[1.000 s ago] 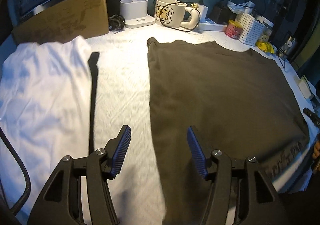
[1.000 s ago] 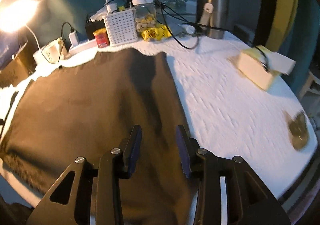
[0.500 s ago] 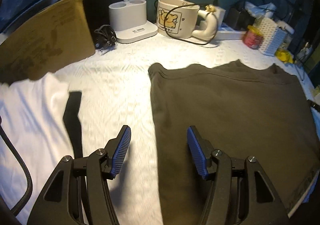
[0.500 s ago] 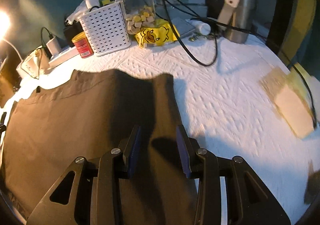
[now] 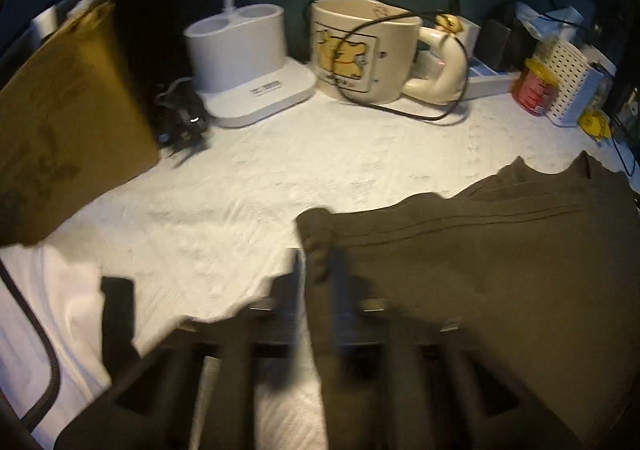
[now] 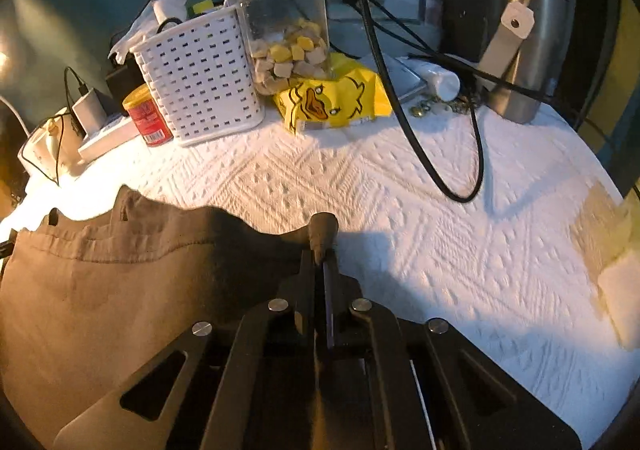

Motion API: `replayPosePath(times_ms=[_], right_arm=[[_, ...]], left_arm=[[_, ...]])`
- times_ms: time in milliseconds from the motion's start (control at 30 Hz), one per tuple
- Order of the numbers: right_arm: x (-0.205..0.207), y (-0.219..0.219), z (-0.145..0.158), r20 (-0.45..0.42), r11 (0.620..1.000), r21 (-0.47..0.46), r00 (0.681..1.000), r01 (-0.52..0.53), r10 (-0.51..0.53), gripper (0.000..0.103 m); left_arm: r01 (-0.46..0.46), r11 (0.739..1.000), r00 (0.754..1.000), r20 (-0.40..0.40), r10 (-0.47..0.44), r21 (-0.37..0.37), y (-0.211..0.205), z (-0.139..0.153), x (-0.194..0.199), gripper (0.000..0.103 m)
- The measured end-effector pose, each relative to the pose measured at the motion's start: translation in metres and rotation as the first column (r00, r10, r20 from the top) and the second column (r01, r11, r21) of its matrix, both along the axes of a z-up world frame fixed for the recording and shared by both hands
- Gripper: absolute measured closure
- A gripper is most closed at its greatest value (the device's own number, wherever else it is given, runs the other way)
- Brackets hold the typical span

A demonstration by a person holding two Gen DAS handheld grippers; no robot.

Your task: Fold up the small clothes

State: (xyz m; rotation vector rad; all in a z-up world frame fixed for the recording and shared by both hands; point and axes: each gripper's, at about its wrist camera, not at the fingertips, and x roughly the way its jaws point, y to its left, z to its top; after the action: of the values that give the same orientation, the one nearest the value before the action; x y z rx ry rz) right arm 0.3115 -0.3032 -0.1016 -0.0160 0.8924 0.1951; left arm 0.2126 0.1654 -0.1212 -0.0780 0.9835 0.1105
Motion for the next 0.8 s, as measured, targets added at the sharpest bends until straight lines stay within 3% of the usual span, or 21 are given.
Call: replayPosePath(times_ms=[300, 400, 600, 633, 700, 800], right_arm=[[0.018, -0.012, 0.012, 0.057, 0.998, 0.032, 0.997, 0.046, -0.048, 0.099], [0.020, -0.012, 0.004, 0.017, 0.998, 0.032, 0.999, 0.050, -0.050, 0.099], [0.013, -0.011, 0.004, -0.024, 0.999, -0.009, 0.999, 0.043, -0.043, 0.098], [0.011, -0.011, 0.005, -0.033, 0.999, -0.006, 0.999, 0.039, -0.039, 0.094], [0.005, -0.012, 0.008, -0.036, 0.999, -0.007, 0.999, 0.032, -0.032, 0.087], [-0.011, -0.018, 0.013, -0.034, 1.000, -0.002, 0.999, 0.020, -0.020, 0.073]], left_arm=[[-0.043, 0.998, 0.995, 0.090, 0.038, 0.051, 0.006, 0.026, 0.011, 0.101], [-0.039, 0.997, 0.998, 0.046, 0.036, 0.066, 0.006, 0.014, 0.017, 0.101], [-0.078, 0.997, 0.997, 0.002, 0.078, -0.003, 0.008, 0.016, 0.011, 0.097], [-0.081, 0.997, 0.997, 0.002, 0.081, -0.014, 0.008, 0.018, 0.007, 0.088], [-0.086, 0.996, 0.996, 0.009, 0.086, -0.034, 0.006, 0.023, -0.006, 0.057], [-0.085, 0.994, 0.996, 0.005, 0.085, -0.073, 0.005, 0.024, -0.027, 0.053]])
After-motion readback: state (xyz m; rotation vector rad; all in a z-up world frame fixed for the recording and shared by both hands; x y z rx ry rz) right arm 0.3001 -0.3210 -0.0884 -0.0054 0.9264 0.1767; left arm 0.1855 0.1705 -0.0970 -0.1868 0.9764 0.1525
